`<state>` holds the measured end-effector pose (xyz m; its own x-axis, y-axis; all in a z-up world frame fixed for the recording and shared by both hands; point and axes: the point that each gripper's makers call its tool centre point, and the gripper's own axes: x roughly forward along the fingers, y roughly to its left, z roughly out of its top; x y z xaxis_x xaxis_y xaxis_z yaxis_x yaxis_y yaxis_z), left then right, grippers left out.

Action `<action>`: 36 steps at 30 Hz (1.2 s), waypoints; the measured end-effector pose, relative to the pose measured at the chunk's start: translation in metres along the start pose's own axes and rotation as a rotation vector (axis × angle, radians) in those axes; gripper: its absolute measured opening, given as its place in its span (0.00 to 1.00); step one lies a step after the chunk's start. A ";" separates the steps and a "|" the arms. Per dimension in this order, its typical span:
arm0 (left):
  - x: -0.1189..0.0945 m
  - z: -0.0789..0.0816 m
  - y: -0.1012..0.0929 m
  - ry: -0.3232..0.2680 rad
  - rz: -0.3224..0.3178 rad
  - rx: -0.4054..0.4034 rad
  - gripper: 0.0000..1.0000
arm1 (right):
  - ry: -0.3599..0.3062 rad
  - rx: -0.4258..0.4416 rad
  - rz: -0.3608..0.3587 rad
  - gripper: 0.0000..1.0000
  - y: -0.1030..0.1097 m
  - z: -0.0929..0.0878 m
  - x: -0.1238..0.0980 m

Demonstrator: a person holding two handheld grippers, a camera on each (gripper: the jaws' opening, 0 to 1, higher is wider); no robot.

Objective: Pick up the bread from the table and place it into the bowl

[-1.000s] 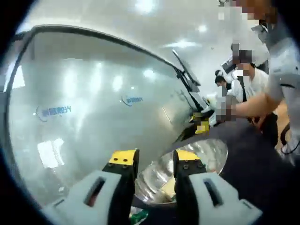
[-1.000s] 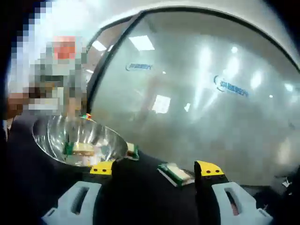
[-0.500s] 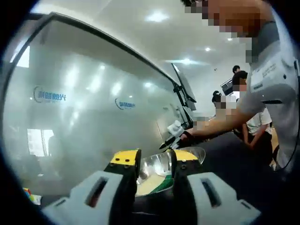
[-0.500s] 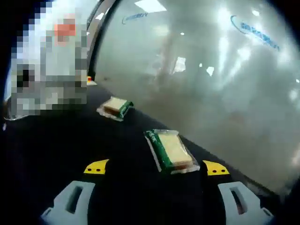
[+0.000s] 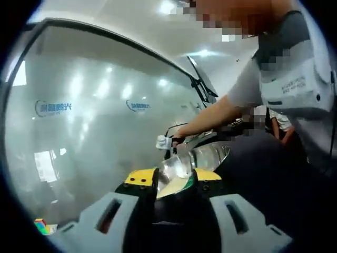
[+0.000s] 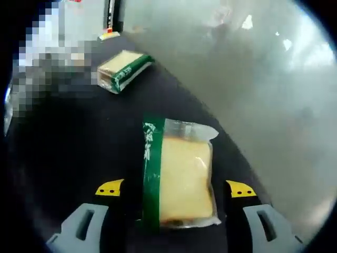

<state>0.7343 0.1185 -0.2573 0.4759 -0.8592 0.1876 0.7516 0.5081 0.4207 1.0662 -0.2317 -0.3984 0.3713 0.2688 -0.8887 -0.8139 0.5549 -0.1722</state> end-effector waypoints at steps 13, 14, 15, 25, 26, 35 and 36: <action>-0.001 0.002 -0.002 -0.005 -0.004 -0.010 0.19 | 0.183 0.024 0.090 0.57 -0.005 -0.003 0.024; 0.000 0.004 -0.003 -0.012 -0.007 -0.011 0.19 | 0.197 0.024 0.089 0.57 0.001 -0.004 0.025; 0.000 0.006 -0.005 -0.018 -0.013 -0.008 0.19 | 0.215 0.011 0.077 0.54 -0.001 -0.006 0.026; 0.003 0.001 -0.010 0.004 -0.028 0.013 0.19 | 0.235 0.017 0.074 0.50 -0.018 -0.007 0.031; 0.003 0.001 -0.009 0.005 -0.027 0.009 0.19 | 0.232 0.013 0.067 0.50 -0.013 -0.007 0.029; 0.001 0.001 -0.007 0.008 -0.017 0.022 0.19 | 0.201 -0.010 -0.006 0.46 -0.012 -0.010 0.010; 0.001 0.001 -0.007 0.006 -0.017 0.021 0.19 | 0.183 -0.008 -0.012 0.46 -0.012 -0.008 0.003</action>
<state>0.7290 0.1146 -0.2591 0.4663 -0.8671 0.1750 0.7495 0.4924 0.4425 1.0732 -0.2438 -0.4022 0.2938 0.1137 -0.9491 -0.8138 0.5507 -0.1859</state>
